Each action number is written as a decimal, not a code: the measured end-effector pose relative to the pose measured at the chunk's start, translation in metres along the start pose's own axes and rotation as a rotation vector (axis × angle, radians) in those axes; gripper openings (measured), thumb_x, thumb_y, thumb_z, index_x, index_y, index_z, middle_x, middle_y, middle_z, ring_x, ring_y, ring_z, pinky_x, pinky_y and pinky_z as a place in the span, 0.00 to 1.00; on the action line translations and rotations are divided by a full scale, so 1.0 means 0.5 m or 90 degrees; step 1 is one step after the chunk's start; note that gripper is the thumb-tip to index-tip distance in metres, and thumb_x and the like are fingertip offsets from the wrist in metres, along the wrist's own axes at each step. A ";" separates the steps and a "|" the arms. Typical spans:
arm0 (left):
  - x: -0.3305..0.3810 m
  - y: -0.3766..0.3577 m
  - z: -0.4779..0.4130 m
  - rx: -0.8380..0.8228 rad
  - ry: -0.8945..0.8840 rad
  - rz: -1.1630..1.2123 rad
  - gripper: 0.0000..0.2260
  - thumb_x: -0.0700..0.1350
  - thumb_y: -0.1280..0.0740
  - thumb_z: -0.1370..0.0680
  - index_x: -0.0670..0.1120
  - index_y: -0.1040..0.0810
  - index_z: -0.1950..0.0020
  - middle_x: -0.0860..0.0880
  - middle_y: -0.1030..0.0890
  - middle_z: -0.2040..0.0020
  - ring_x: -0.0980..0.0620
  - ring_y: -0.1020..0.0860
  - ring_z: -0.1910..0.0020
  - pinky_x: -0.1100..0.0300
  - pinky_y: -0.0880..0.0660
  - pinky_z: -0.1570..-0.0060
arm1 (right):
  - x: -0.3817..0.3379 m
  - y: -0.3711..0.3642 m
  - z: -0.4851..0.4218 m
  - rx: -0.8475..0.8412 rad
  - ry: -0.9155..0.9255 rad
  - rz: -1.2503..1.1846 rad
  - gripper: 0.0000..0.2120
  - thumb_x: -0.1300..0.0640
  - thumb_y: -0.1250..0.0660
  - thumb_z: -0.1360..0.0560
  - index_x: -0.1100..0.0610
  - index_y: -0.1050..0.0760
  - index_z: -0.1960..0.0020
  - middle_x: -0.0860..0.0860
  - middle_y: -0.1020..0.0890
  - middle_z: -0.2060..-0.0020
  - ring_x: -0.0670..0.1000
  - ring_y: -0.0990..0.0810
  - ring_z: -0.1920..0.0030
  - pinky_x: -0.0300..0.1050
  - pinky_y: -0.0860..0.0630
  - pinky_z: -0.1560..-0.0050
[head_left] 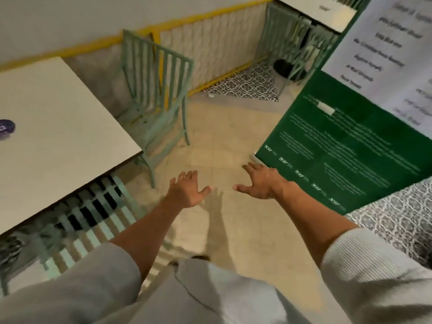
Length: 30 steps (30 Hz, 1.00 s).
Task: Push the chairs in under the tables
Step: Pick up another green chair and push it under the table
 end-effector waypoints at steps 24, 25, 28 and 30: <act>-0.094 0.655 -0.826 0.086 0.230 -0.035 0.41 0.72 0.45 0.17 0.47 0.46 0.12 0.43 0.39 0.13 0.43 0.39 0.15 0.41 0.40 0.18 | 0.221 0.692 -1.049 0.191 0.323 -0.054 0.44 0.23 0.47 0.22 0.51 0.38 0.18 0.53 0.37 0.17 0.57 0.39 0.18 0.66 0.36 0.25; -0.096 0.670 -0.859 0.091 0.244 -0.015 0.41 0.72 0.45 0.17 0.47 0.47 0.12 0.43 0.40 0.13 0.42 0.39 0.15 0.41 0.40 0.18 | 0.224 0.722 -1.089 0.190 0.330 -0.040 0.43 0.24 0.47 0.21 0.52 0.38 0.18 0.53 0.37 0.17 0.57 0.38 0.19 0.67 0.36 0.25; -0.108 0.704 -0.941 0.123 0.271 0.051 0.42 0.73 0.45 0.18 0.47 0.46 0.12 0.42 0.38 0.14 0.40 0.37 0.16 0.39 0.38 0.20 | 0.198 0.802 -1.189 0.169 0.379 0.015 0.40 0.26 0.47 0.20 0.52 0.38 0.18 0.53 0.36 0.18 0.59 0.38 0.19 0.69 0.36 0.25; -0.122 0.733 -0.984 0.171 0.287 0.130 0.42 0.73 0.44 0.18 0.48 0.44 0.13 0.43 0.36 0.14 0.40 0.36 0.17 0.38 0.36 0.21 | 0.162 0.853 -1.252 0.163 0.417 0.058 0.39 0.28 0.47 0.19 0.52 0.38 0.18 0.53 0.35 0.18 0.59 0.37 0.19 0.67 0.36 0.24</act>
Point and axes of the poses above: each hand's wrist, its own z-axis away from the middle knuckle, its own y-axis out of the back of the hand, x = y × z, the point moved 8 cm from there along -z, towards the middle knuckle
